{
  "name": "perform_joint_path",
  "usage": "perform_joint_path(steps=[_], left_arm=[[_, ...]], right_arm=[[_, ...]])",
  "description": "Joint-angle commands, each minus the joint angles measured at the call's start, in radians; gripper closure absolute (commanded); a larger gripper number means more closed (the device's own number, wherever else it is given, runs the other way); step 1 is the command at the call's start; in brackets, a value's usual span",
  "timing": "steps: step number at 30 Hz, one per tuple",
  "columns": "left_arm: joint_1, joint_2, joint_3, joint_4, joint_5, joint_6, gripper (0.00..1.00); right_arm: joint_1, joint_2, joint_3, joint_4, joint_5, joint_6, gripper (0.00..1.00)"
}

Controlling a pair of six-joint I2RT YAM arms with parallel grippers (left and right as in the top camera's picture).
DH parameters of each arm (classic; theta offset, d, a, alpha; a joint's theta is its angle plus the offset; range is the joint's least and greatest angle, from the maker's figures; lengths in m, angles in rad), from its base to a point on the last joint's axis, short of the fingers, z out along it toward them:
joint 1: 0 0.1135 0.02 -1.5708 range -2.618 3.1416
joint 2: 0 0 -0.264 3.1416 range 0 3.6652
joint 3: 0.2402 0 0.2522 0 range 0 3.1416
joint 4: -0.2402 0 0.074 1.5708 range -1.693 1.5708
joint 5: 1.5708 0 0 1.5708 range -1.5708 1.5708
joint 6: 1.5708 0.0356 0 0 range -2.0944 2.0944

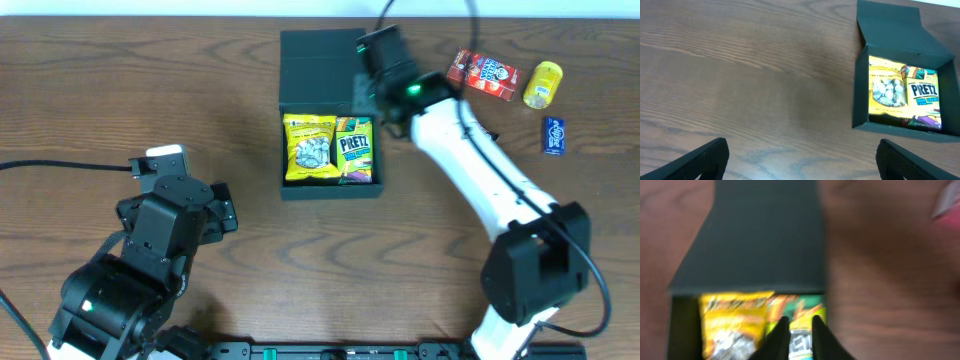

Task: Pack container
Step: 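Move the right gripper to the red biscuit box and grasp it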

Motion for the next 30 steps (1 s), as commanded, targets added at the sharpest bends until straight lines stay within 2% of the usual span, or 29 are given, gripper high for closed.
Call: perform_joint_path(steps=[1,2,3,4,5,6,12,19,24,30], left_arm=[[0.003,-0.001,0.008,-0.001,-0.018,0.014,0.05],[0.003,-0.001,0.008,-0.001,-0.018,0.014,0.05],[0.003,-0.001,0.008,-0.001,-0.018,0.014,0.05],[0.003,-0.001,0.008,-0.001,-0.018,0.014,0.04],[0.003,-0.001,0.008,-0.001,-0.018,0.014,0.05],[0.003,-0.001,0.008,-0.001,-0.018,0.014,0.05],[0.003,-0.001,0.008,-0.001,-0.018,0.014,0.05],[0.003,-0.001,0.008,-0.001,-0.018,0.014,0.05],[0.003,-0.001,0.008,-0.001,-0.018,0.014,0.05],[0.003,-0.001,0.008,-0.001,-0.018,0.014,0.05]], right_arm=[[-0.099,-0.007,0.01,0.002,0.047,-0.033,0.69],[-0.127,-0.007,0.01,0.004,0.047,-0.046,0.51],[-0.147,-0.007,0.01,0.007,0.047,-0.057,0.41],[-0.176,-0.007,0.01,0.012,0.047,-0.075,0.2],[-0.198,-0.007,0.01,0.017,0.047,-0.097,0.06],[-0.219,-0.007,0.01,0.019,0.047,-0.123,0.01],[-0.309,-0.007,0.01,0.014,0.048,-0.279,0.01],[-0.338,-0.007,0.01,0.042,0.051,-0.309,0.01],[-0.363,0.028,0.006,0.189,0.027,-0.532,0.01],[-0.471,0.088,0.023,0.246,-0.104,-0.687,0.01]])
